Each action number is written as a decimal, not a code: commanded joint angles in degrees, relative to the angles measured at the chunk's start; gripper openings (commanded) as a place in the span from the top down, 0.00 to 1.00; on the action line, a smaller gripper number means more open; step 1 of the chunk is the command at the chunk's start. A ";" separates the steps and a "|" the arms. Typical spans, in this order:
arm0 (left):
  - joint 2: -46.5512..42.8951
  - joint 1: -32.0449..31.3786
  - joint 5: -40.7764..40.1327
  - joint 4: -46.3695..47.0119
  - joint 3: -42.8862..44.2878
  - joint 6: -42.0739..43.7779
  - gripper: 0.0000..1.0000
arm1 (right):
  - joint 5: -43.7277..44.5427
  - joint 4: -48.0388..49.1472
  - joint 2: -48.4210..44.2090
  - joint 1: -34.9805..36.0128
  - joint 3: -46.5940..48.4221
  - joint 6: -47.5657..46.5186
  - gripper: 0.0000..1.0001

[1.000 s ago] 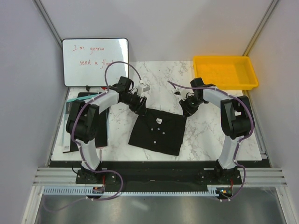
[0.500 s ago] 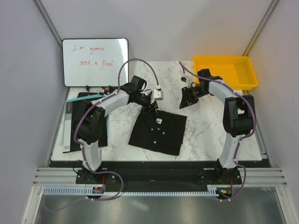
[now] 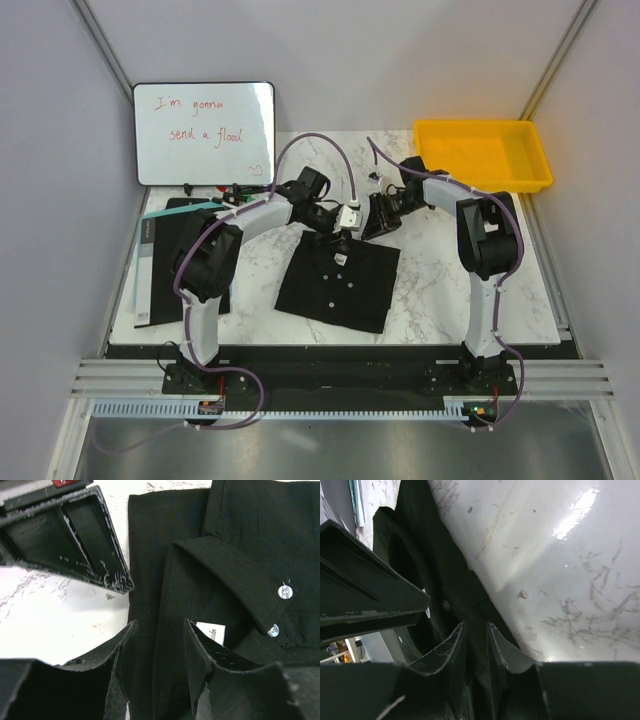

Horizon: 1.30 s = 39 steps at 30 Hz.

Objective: Fold and stack the long sleeve shirts
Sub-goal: Fold the shirt

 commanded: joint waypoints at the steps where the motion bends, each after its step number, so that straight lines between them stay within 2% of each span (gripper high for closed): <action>1: 1.35 -0.40 0.18 -1.86 2.58 4.63 0.52 | -1.31 2.14 0.22 1.20 1.48 0.76 0.70; 11: 3.99 -0.93 -2.28 -5.11 5.13 4.80 0.53 | 1.77 2.05 1.45 2.78 2.01 -2.05 0.70; 28: 2.40 -1.72 -1.58 -8.46 4.78 7.35 0.72 | 5.02 1.17 4.97 3.84 2.01 -5.74 0.71; 31: 2.40 -1.98 -1.49 -8.63 4.95 7.26 0.82 | 5.02 1.00 5.05 4.01 2.10 -5.92 0.71; 32: 2.40 -1.98 -1.49 -8.81 5.04 7.26 0.91 | 5.02 1.00 4.97 3.84 2.01 -6.09 0.71; 34: 2.23 -1.98 -1.32 -8.81 5.39 6.91 0.97 | 5.02 0.91 4.88 3.84 1.92 -6.09 0.71; 39: 2.93 -1.90 -3.68 -7.76 9.42 1.47 0.98 | 5.02 0.74 5.14 4.01 1.83 -6.62 0.71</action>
